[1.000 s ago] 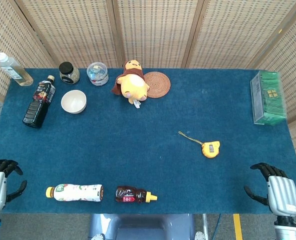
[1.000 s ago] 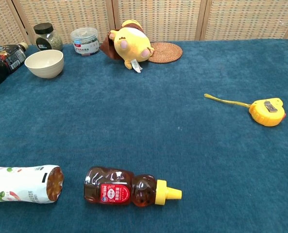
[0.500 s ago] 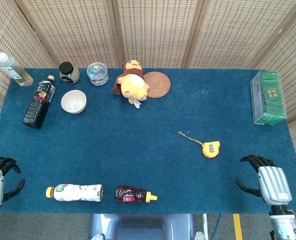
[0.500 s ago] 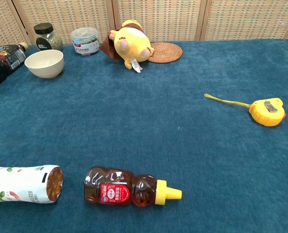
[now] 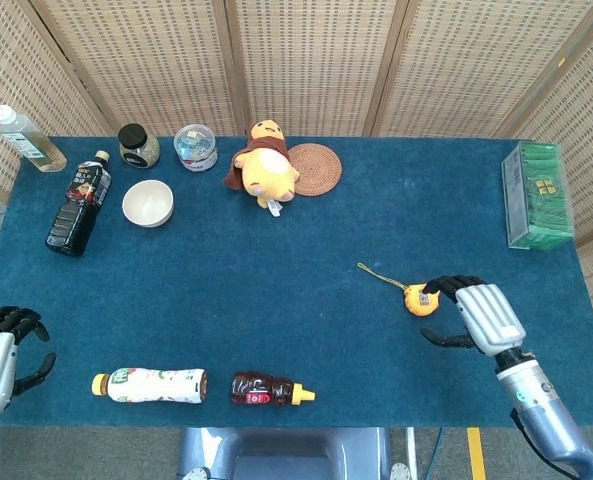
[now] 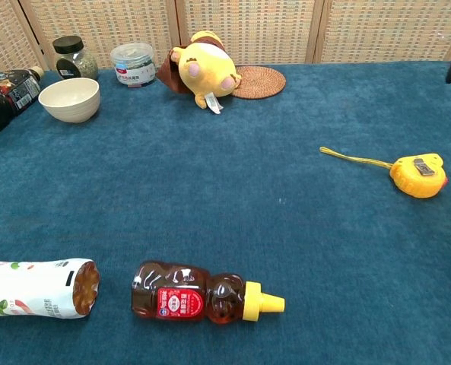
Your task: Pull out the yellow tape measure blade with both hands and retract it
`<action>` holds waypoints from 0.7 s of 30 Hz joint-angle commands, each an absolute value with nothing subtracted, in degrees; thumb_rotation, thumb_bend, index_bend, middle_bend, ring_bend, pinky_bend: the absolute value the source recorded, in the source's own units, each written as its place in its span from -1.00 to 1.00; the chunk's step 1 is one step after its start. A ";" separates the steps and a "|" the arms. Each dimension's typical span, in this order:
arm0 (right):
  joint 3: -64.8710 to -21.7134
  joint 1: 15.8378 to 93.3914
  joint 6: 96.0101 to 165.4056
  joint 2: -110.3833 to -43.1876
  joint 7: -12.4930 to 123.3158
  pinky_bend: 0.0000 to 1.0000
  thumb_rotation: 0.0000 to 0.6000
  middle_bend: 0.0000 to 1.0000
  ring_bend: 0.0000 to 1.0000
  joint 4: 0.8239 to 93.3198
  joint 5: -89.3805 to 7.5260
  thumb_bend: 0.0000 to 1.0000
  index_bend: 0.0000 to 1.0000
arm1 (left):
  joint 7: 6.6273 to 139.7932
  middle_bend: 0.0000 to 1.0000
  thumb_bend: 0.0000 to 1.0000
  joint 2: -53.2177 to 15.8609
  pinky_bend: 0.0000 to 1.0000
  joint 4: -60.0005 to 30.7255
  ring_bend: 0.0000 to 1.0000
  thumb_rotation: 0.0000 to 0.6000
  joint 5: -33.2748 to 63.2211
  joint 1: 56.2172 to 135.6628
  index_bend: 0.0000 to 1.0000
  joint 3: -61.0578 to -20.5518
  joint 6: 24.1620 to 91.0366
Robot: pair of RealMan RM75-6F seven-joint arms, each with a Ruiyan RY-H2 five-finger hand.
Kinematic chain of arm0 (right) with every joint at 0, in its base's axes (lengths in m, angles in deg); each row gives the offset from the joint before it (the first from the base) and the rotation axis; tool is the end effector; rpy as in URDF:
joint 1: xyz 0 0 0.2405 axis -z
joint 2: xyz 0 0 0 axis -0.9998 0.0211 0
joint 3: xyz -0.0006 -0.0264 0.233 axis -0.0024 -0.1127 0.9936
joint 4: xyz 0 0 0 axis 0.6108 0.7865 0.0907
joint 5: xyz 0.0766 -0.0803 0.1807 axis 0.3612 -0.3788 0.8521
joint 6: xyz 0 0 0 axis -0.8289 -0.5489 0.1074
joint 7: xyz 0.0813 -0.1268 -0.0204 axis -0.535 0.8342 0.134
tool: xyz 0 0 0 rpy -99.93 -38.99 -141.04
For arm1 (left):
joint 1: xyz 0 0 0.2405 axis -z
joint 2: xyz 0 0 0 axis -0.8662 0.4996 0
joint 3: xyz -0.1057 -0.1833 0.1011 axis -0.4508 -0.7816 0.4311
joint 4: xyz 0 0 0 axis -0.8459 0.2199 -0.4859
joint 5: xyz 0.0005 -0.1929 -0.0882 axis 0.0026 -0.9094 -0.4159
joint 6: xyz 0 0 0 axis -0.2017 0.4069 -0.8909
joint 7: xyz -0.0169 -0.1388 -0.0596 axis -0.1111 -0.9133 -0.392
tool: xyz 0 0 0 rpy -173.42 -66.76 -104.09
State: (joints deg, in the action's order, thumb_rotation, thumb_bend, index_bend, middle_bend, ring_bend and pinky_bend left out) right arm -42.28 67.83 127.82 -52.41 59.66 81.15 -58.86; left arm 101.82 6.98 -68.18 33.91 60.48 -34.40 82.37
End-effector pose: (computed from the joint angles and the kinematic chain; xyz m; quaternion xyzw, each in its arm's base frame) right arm -0.1851 -0.2669 0.1143 0.6819 -0.4230 0.4118 0.4318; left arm -0.2065 0.1572 0.1547 -0.5681 -0.4219 -0.3334 0.6230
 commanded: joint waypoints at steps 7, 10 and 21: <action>-39.02 54.64 111.97 -59.76 57.19 -0.21 0.39 -0.20 -0.22 68.75 -49.96 -0.50 -0.29 | 103.11 -0.33 -0.48 6.36 -0.53 -67.79 -0.61 1.00 31.42 61.49 -0.01 -34.97 81.51; -39.12 52.36 109.46 -61.18 57.38 -0.16 0.34 -0.19 -0.19 66.24 -48.42 -0.49 -0.29 | 103.33 -0.33 -0.48 6.26 -0.53 -67.72 -0.61 1.00 31.22 61.56 -0.01 -34.93 81.62; -40.74 47.80 104.86 -64.60 58.46 -0.13 0.24 -0.16 -0.17 60.08 -44.73 -0.49 -0.25 | 103.49 -0.33 -0.48 5.67 -0.53 -67.33 -0.61 1.00 30.46 61.83 -0.01 -34.65 81.56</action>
